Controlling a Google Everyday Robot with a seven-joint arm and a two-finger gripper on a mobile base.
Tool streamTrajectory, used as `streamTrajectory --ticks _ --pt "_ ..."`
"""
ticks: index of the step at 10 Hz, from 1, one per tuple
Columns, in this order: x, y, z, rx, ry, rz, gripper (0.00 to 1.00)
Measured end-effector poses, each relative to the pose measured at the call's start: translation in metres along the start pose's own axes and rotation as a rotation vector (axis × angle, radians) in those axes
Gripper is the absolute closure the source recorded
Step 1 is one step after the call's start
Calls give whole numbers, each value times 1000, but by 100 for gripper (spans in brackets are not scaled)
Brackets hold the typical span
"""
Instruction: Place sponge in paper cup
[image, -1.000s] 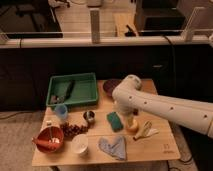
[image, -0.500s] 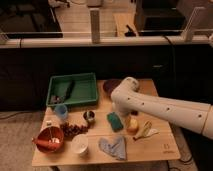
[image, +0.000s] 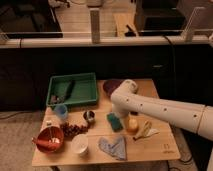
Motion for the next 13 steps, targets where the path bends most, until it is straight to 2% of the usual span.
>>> streamTrajectory --ticks 2,6,13 --pt "1 3 15 -5 -23 -8 20" --pt "4 1 27 -10 -53 -15 20" --pt "6 1 48 -8 -81 -12 20"
